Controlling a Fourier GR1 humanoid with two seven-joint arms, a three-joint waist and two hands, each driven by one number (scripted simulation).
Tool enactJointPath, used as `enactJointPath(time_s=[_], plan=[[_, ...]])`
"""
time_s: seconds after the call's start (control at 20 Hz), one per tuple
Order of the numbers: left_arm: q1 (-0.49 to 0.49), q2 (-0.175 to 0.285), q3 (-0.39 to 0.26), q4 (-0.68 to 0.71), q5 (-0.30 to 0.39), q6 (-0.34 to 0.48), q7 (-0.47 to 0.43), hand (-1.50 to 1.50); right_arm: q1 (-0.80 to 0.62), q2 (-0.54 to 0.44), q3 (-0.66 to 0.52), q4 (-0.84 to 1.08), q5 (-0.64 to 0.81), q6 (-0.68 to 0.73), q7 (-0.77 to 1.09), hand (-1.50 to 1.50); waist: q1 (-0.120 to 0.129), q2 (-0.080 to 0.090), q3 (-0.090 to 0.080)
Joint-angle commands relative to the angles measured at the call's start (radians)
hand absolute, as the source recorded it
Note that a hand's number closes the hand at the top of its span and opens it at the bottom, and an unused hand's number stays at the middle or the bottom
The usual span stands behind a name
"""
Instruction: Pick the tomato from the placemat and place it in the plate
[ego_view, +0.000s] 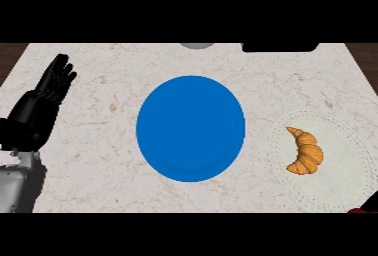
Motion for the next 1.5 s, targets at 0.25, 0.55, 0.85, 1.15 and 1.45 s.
enactJointPath(time_s=[0.25, 0.55, 0.85, 1.15, 1.45], plan=[[0.018, -0.006, -0.003, 0.028, -0.022, -0.016, -0.054, 0.00, -0.212, 0.121, 0.219, -0.177, 0.021, 0.039, 0.088, 1.50, 0.023, 0.005, -0.001], [-0.054, -0.007, 0.016, 0.054, 0.003, -0.037, -0.024, 0.00, -0.589, 0.208, 0.300, -0.089, 0.028, 0.239, 0.322, 1.50, 0.026, 0.007, 0.000], [0.033, -0.056, -0.037, -0.065, -0.043, 0.002, 0.015, 0.00, -0.871, 0.440, 0.398, 0.198, 0.106, 0.205, 0.405, 1.50, 0.037, 0.005, 0.001], [-0.019, -0.067, -0.033, 0.005, -0.067, 0.000, -0.023, 0.00, -1.082, 0.496, 0.378, 0.533, 0.035, 0.064, 0.449, 1.50, 0.032, 0.007, 0.001], [0.013, -0.036, 0.015, 0.032, -0.035, -0.049, -0.055, 0.00, -1.224, 0.498, 0.348, 0.906, 0.030, -0.092, 0.369, 1.50, 0.038, 0.010, 0.001]])
